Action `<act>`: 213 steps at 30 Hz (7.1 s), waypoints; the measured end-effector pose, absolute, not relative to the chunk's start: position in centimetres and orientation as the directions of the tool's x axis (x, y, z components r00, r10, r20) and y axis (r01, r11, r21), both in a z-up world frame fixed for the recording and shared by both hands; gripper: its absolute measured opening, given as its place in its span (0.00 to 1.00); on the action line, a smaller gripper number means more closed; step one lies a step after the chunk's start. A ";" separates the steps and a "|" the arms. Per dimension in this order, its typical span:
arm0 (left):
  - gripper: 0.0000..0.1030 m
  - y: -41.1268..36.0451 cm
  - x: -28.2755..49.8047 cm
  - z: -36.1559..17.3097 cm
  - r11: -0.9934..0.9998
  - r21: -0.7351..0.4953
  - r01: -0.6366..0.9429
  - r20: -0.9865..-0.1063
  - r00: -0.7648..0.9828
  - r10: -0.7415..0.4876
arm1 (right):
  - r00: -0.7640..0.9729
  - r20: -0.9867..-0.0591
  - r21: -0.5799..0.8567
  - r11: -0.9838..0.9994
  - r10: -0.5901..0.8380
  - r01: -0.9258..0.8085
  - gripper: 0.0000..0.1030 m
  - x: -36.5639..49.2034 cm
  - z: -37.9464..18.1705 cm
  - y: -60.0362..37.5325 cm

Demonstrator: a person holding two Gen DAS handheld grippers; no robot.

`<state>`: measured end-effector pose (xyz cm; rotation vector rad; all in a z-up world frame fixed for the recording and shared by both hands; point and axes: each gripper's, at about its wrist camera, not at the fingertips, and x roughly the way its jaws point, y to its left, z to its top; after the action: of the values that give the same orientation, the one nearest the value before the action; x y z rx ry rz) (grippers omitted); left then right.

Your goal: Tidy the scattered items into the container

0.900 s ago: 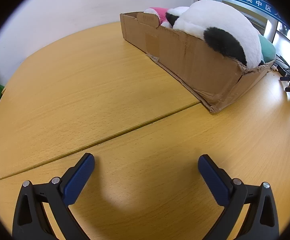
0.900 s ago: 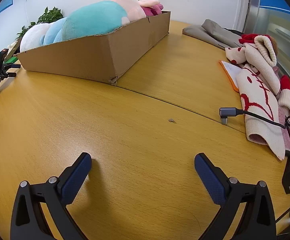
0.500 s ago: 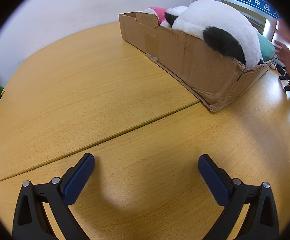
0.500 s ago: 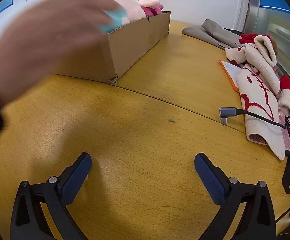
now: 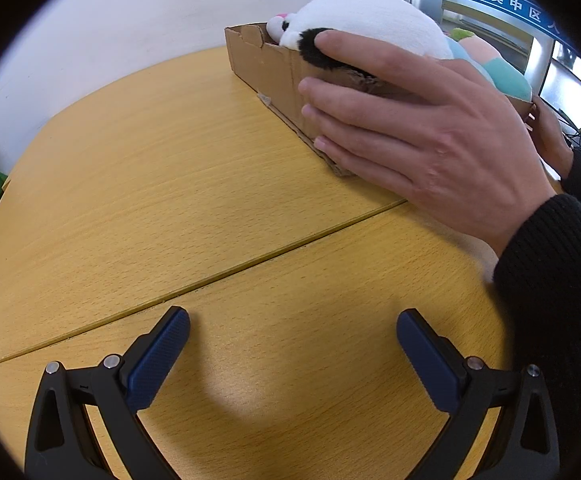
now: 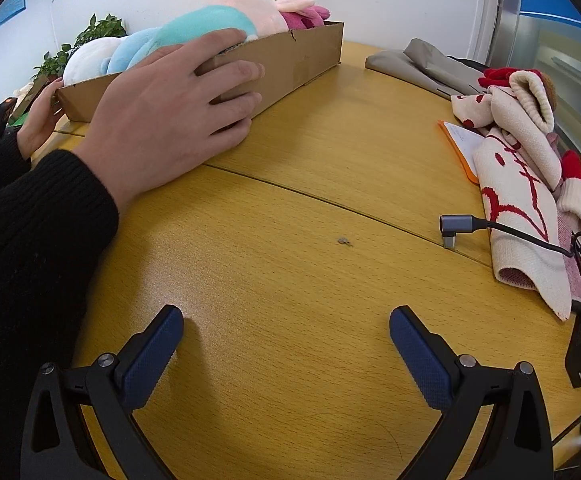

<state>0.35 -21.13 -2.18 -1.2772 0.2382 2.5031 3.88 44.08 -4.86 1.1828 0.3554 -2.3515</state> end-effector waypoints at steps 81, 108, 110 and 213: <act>1.00 -20.9 0.2 -2.6 -0.935 0.003 -0.354 -0.810 -0.549 0.205 | -0.507 -0.805 -0.013 -0.845 -0.308 0.534 1.00 3.7 -5.0 44.7; 1.00 -20.8 0.2 -2.9 -0.935 0.003 -0.353 -0.810 -0.549 0.205 | -0.508 -0.804 -0.013 -0.846 -0.308 0.533 1.00 3.8 -5.0 44.7; 1.00 -20.8 0.2 -2.8 -0.936 0.003 -0.353 -0.810 -0.549 0.205 | -0.508 -0.805 -0.013 -0.846 -0.308 0.534 1.00 3.8 -5.0 44.7; 1.00 -1.2 22.4 2.9 -0.904 -0.374 -0.206 -0.697 -0.580 0.420 | -0.628 -0.665 0.290 -0.915 -0.404 0.282 1.00 17.8 -1.9 26.0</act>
<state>22.45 -1.25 2.88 -1.1938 -0.3590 2.4890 17.77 26.05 -1.87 1.0861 -0.2221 -2.5248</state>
